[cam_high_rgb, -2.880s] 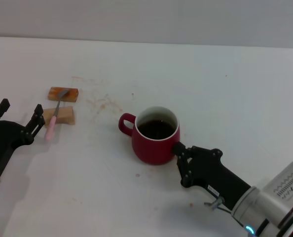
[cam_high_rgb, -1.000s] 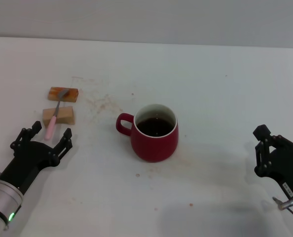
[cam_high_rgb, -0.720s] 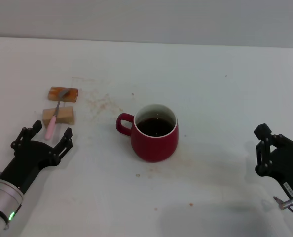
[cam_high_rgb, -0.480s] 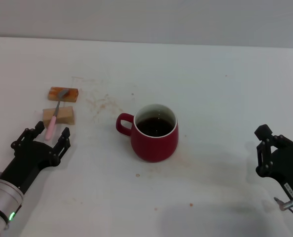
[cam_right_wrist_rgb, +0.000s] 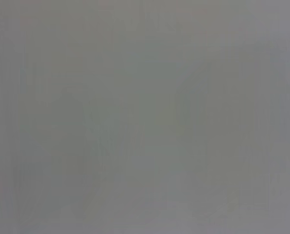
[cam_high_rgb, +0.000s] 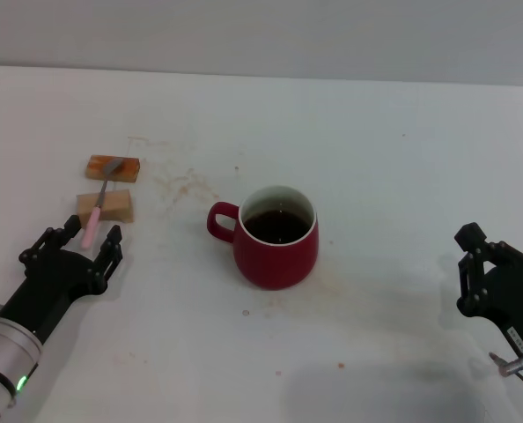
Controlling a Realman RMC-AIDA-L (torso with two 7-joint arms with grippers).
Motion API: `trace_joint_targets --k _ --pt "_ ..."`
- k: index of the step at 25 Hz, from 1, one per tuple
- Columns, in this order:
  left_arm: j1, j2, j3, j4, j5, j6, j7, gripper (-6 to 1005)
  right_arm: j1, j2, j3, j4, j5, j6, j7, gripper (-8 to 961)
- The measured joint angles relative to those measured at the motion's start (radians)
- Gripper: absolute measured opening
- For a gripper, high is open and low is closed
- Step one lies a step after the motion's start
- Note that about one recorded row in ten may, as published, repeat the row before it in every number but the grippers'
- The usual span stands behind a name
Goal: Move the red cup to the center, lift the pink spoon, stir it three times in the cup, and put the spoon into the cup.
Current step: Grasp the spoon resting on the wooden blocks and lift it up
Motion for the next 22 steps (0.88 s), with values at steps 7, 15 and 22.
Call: trace_joint_targets --k 7,15,22 --pt "-0.004 0.0 0.0 -0.006 -0.002 -0.023 0.002 539 0.0 0.0 0.0 0.0 0.0 0.0 0.0 0" --pt "-0.005 0.0 -0.001 -0.008 -0.007 -0.023 0.006 510 0.0 0.0 0.0 0.0 0.0 0.0 0.0 0" --pt "-0.005 0.0 -0.002 -0.008 -0.015 -0.024 0.002 462 0.0 0.0 -0.002 0.0 0.0 0.004 0.0 -1"
